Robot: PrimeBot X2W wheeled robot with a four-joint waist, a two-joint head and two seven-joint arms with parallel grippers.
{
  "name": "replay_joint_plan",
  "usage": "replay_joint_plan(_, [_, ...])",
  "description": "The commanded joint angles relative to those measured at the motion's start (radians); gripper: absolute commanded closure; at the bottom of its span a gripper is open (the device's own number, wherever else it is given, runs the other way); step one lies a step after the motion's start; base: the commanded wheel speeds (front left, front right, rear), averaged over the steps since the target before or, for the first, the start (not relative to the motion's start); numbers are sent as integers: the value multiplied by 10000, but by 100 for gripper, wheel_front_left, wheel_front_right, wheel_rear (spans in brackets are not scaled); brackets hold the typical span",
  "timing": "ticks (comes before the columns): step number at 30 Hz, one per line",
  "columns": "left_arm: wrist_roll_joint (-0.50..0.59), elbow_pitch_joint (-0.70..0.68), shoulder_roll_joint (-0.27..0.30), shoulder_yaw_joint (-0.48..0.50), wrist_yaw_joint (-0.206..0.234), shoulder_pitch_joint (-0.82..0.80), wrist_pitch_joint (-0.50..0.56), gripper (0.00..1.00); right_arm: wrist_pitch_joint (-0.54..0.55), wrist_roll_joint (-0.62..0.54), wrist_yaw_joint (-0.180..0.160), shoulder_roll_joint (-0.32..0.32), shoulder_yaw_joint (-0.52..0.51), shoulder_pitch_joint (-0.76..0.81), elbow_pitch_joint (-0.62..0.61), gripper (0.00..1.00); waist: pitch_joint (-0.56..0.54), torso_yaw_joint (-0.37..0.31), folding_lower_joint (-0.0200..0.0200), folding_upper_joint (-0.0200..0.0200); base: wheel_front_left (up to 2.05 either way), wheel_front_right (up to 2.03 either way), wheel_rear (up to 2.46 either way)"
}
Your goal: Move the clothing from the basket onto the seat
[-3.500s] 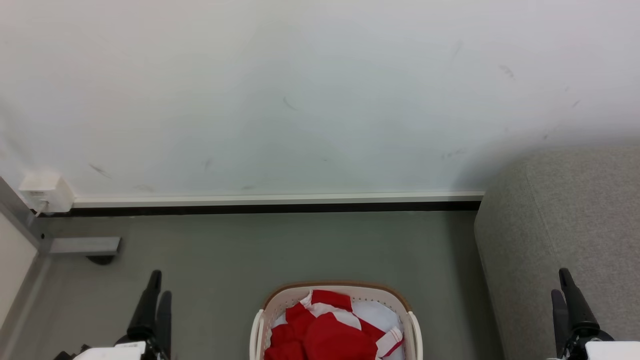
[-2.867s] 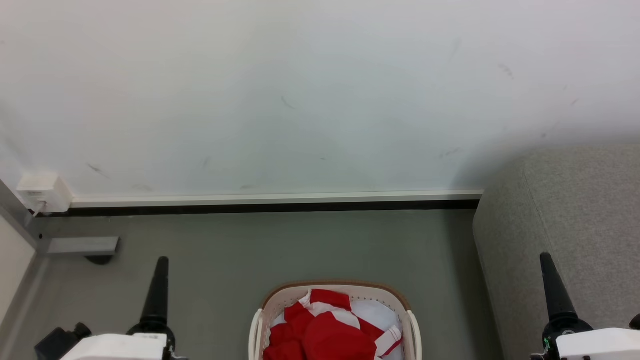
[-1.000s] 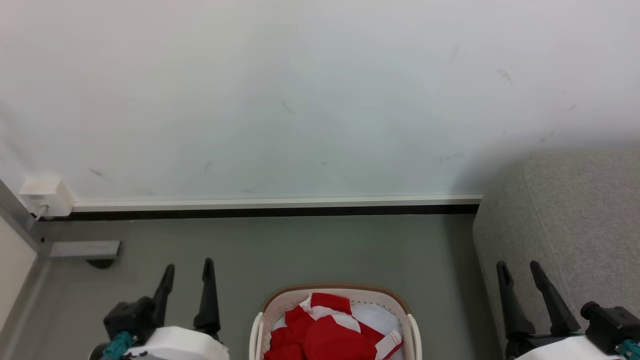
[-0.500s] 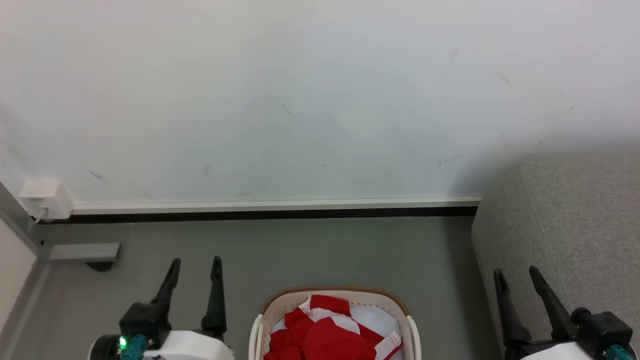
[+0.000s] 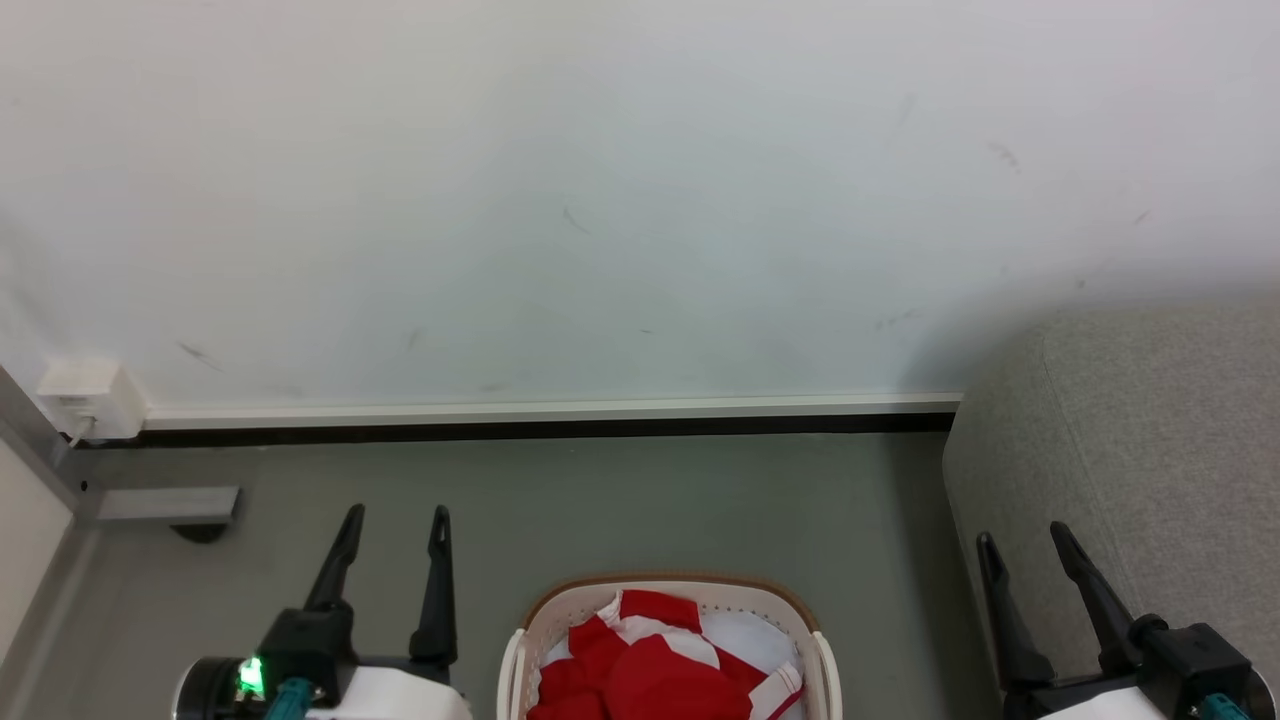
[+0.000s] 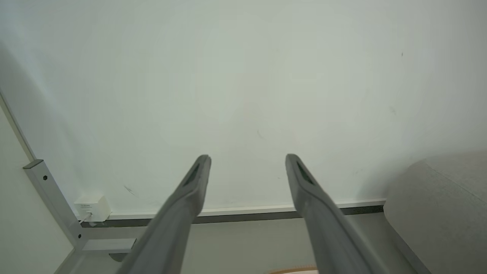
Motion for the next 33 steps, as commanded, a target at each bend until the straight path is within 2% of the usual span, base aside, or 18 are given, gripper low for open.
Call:
replay_joint_plan(1, [297, -54, 16, 20, 47, 59, -109, 0, -117, -212, -16, 0, -2, -9, -72, 0, -4, 1, -1, 0, 0, 0, 0])
replay_joint_plan(11, [943, -87, -96, 104, -60, 99, -252, 0, -267, -740, -17, 14, 27, -3, -166, 0, 29, -21, -1, 0, 0, 0, 0])
replay_joint_plan(33, [847, 41, -432, 641, -544, 137, -241, 0, -258, -534, -17, 49, -70, 9, -181, 0, 73, -24, -1, 0, 0, 0, 0])
